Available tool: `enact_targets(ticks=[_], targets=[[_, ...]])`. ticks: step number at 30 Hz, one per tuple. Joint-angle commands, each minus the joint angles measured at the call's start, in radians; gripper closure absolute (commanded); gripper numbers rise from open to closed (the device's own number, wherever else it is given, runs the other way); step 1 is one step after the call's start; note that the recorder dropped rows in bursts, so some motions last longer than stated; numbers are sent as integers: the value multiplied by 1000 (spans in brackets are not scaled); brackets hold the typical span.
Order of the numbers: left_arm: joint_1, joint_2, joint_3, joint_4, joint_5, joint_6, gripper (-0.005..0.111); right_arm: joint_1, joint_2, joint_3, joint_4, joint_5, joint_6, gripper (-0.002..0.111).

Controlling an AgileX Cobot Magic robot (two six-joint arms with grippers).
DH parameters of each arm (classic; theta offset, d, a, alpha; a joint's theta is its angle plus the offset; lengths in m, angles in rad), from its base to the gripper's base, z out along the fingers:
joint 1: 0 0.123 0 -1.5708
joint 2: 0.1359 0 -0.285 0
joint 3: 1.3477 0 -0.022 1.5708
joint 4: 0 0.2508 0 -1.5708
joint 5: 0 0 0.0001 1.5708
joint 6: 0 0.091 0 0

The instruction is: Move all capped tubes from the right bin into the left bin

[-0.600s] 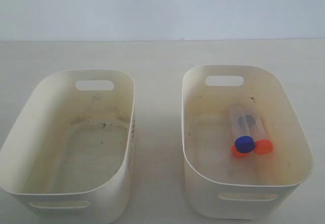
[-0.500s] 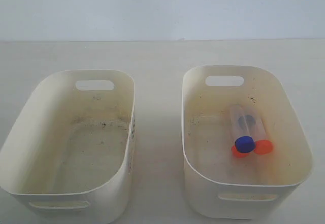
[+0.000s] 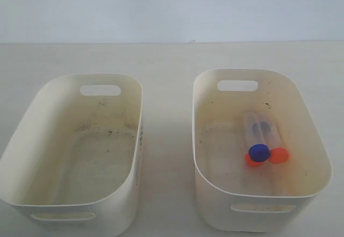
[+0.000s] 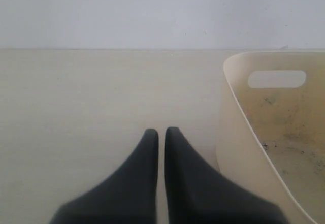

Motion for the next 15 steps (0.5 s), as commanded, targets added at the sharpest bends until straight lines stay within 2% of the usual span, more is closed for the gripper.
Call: enact_targets(ticks=[1, 3, 8, 12, 15], targets=[[-2, -4, 3, -9, 2, -2, 103, 1, 12, -152, 61, 272, 209, 108], [-2, -4, 3, -9, 2, -2, 103, 1, 62, -239, 99, 571, 214, 108], [-2, -4, 3, -9, 2, -2, 103, 1, 192, -343, 203, 1068, 263, 108], [-2, -4, 3, -9, 2, -2, 103, 1, 226, -382, 219, 1281, 258, 108], [-2, -4, 3, -9, 2, -2, 103, 1, 226, -382, 239, 1283, 266, 108]])
